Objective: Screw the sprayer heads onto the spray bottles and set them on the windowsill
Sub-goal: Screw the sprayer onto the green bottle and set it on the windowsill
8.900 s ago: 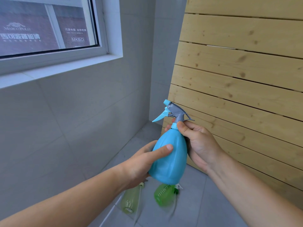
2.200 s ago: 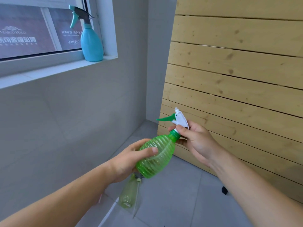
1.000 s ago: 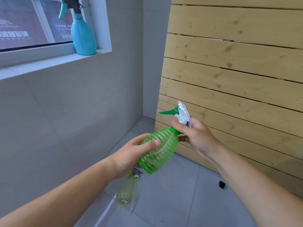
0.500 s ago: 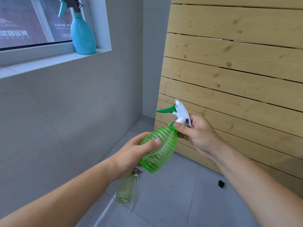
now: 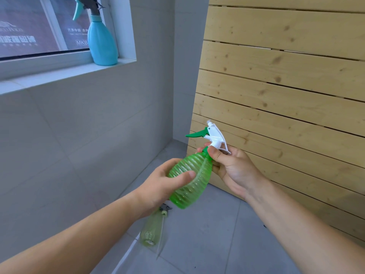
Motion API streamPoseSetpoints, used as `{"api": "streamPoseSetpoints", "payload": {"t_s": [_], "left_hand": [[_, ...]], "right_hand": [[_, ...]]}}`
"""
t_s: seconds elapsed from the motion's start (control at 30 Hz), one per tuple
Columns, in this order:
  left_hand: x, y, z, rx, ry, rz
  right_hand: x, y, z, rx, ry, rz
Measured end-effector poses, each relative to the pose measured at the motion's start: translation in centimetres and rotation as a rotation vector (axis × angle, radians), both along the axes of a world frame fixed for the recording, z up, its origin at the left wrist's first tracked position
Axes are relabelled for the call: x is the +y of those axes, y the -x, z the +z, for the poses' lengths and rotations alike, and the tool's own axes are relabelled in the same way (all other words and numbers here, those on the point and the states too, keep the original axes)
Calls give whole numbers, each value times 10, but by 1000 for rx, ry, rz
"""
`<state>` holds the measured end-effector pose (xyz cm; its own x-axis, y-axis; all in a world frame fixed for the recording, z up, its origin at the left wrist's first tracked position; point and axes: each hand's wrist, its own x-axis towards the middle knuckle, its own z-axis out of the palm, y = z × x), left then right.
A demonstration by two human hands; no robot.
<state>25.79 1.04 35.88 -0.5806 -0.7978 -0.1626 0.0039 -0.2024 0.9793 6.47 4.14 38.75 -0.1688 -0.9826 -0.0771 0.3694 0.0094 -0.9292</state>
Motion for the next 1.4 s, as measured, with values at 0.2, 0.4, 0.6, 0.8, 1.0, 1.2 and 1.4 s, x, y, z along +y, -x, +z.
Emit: {"api": "streamPoseSetpoints", "payload": {"t_s": [0.2, 0.4, 0.6, 0.8, 1.0, 1.2, 1.4], "left_hand": [[5, 4, -3, -109, 185, 125], [-3, 2, 11, -92, 148, 121], [-25, -13, 36, 101, 39, 314], [-50, -46, 58, 195, 231, 380], [-101, -104, 105, 119, 353, 459], [-170, -157, 159, -119, 506, 598], [-242, -205, 186, -166, 538, 729]], "right_hand": [[-2, -4, -5, -59, -24, -15], [-9, -6, -1, -97, -4, -1], [-23, -37, 9, 224, 75, 104], [-65, -82, 35, 401, 247, 221], [-138, -129, 73, 545, 328, 216], [-227, -181, 115, 614, 429, 187], [-303, -241, 143, 630, 443, 162]]}}
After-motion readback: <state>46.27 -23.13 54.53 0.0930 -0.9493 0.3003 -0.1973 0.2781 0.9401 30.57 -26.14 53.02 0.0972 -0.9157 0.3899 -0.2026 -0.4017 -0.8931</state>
